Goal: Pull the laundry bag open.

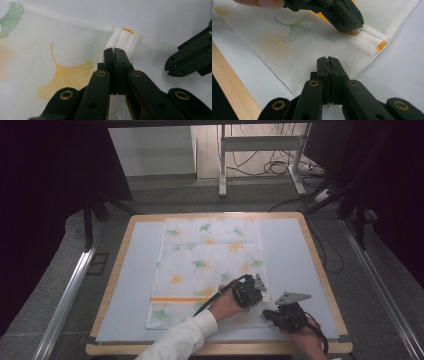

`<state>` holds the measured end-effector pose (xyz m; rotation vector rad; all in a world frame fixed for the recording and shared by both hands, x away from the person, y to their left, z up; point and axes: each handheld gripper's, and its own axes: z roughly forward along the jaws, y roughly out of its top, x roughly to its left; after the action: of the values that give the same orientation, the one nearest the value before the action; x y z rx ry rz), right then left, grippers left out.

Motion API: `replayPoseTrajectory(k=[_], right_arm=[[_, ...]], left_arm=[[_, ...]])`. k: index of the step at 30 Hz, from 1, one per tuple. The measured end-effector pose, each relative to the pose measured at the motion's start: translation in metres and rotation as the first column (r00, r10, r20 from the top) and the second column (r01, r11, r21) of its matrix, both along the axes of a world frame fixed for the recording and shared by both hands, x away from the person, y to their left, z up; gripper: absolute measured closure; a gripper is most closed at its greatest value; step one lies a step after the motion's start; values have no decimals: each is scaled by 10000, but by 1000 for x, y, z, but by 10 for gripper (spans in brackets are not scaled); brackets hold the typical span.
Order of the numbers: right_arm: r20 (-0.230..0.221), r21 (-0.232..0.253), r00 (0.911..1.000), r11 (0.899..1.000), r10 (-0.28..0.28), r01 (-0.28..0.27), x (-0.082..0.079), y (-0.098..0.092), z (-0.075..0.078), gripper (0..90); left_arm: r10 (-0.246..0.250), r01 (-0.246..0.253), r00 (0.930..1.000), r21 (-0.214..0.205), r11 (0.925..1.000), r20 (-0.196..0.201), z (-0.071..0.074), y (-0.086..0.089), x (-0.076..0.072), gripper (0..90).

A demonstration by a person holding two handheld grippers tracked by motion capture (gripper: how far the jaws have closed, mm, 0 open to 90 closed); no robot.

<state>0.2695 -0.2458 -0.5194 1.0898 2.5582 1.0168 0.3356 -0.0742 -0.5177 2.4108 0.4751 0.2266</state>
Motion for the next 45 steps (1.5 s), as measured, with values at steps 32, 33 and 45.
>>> replayPoseTrajectory(k=[32,33,45], right_arm=[[-120,148,9942,9941,-1072,1073,23,-4,-1,896],[-157,122,9941,9941,-1076,1078,24,-4,0,896],[-411,273,9927,9931,-1130,1142,25,-6,-1,899]], left_arm=[[283,-278,9982,111,9996,-525,2,-3,2,900],[287,-282,9983,114,9995,-514,1,-3,2,900],[385,-380,9962,83,9992,-781,2,1,3,900]])
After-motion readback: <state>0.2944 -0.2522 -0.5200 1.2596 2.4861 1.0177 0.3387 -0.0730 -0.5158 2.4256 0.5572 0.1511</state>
